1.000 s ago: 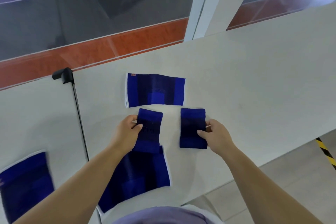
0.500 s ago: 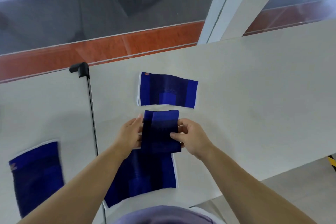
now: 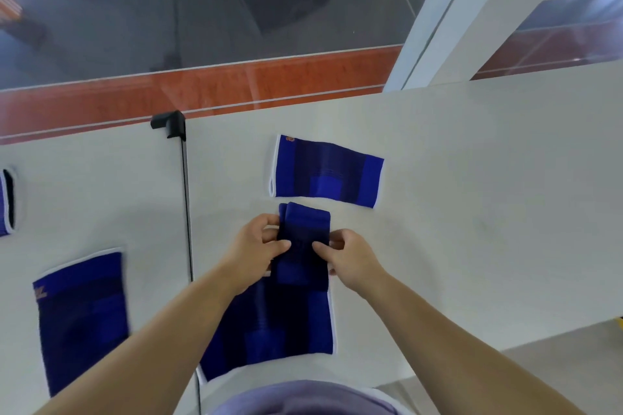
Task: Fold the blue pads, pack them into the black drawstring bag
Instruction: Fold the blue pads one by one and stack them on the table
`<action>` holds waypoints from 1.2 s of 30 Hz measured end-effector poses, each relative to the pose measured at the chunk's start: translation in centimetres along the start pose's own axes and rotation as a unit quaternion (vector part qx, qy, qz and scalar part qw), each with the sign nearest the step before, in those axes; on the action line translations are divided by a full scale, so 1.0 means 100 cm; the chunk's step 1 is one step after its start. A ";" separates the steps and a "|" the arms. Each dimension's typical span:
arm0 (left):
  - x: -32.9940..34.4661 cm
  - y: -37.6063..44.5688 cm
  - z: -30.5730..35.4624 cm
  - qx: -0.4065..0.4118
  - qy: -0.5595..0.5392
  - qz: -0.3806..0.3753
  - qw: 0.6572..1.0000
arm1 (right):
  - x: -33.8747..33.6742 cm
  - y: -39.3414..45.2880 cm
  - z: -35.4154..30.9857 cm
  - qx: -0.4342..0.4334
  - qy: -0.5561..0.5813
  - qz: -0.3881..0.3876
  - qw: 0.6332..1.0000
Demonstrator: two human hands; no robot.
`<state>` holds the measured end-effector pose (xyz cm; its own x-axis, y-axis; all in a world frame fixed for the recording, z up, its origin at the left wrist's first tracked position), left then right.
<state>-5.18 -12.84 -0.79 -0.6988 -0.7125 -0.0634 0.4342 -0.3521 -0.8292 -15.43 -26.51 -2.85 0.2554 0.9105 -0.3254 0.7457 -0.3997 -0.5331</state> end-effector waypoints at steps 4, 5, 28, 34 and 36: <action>-0.003 -0.004 0.006 0.015 0.000 -0.013 1.000 | -0.002 0.001 -0.013 -0.043 0.068 -0.033 0.996; -0.002 -0.004 0.006 0.015 -0.002 -0.013 1.000 | -0.003 0.001 -0.016 -0.049 0.069 -0.032 0.996; -0.032 -0.025 -0.007 0.082 0.059 0.075 0.992 | 0.009 -0.009 -0.042 -0.175 -0.004 -0.043 0.984; -0.043 -0.039 -0.003 0.110 0.143 0.140 0.974 | 0.017 -0.009 -0.058 -0.233 -0.132 -0.022 0.963; -0.049 -0.041 -0.004 0.128 0.148 0.161 0.967 | 0.018 -0.008 -0.064 -0.253 -0.174 -0.015 0.951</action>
<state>-3.73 -7.65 2.74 -0.6202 -0.6182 -0.4829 0.7562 -0.3074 -0.5777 -11.59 -23.89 1.99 0.0747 0.7950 -0.6020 0.9731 -0.1902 -0.1304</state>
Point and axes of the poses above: each hand's wrist, its own y-axis towards the middle knuckle, its own x-axis out of the palm, z = x × y, the point moved 2 cm from there along y, towards the middle knuckle, and after that the axes turned 12 degrees about -x, right-handed, at the moved point
